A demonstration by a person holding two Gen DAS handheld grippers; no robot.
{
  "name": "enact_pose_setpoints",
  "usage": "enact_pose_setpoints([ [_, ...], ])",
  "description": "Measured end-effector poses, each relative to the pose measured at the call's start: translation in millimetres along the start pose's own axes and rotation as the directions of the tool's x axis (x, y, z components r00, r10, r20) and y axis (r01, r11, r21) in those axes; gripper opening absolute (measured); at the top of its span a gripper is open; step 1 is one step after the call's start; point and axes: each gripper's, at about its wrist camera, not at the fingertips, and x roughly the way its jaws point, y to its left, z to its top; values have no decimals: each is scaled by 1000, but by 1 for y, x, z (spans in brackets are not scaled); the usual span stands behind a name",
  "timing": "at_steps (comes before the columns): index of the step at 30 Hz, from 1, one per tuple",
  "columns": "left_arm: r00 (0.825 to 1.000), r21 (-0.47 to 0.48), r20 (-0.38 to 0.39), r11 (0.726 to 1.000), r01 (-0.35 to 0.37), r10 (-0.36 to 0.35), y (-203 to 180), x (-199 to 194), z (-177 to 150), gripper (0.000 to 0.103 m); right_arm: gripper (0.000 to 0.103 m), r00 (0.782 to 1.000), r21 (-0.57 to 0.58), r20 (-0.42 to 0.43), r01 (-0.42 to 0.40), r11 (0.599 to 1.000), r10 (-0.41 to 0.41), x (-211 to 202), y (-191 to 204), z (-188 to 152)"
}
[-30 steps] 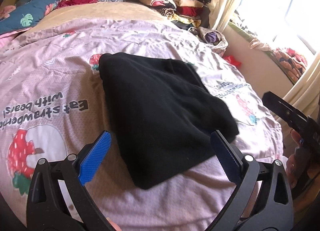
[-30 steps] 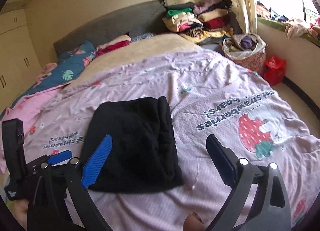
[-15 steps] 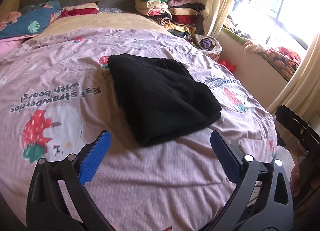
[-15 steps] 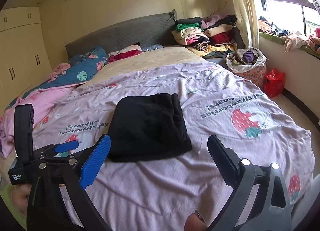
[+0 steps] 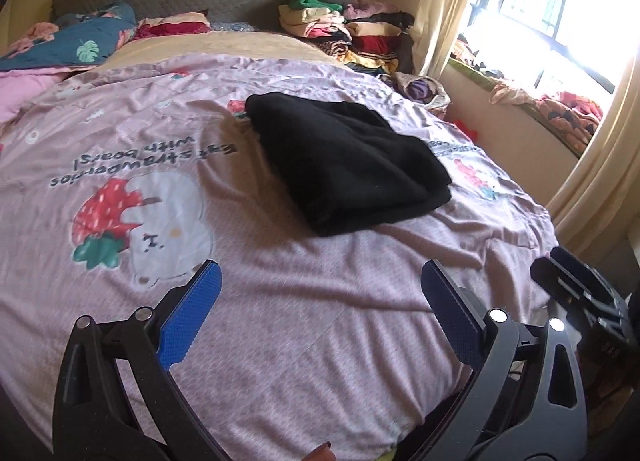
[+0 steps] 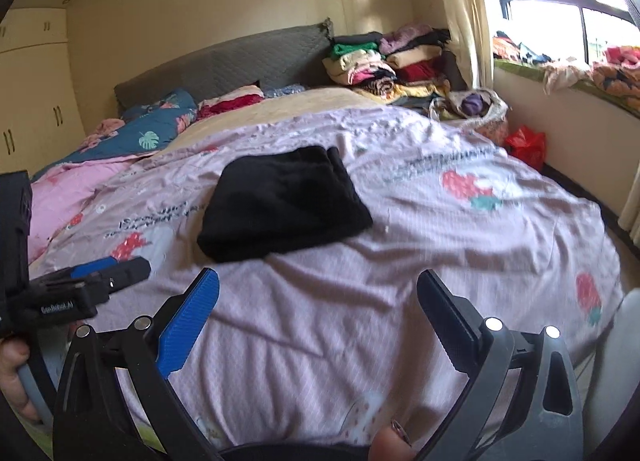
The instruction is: Fold small clothes
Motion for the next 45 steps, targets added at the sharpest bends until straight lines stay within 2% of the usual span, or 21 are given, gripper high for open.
enact_pose_setpoints([
  [2, 1000, -8, -6, 1000, -4, 4, 3, -1, -2, 93, 99, 1000, -15, -11, 20, 1000, -21, 0, 4, -3],
  [25, 998, 15, -22, 999, -50, 51, 3, -2, -6, 93, 99, 999, 14, -17, 32, 999, -32, -4, 0, -6],
  [45, 998, 22, -22, 998, -58, 59, 2, -4, -5, 93, 99, 999, 15, -18, 31, 999, -31, -4, 0, -6],
])
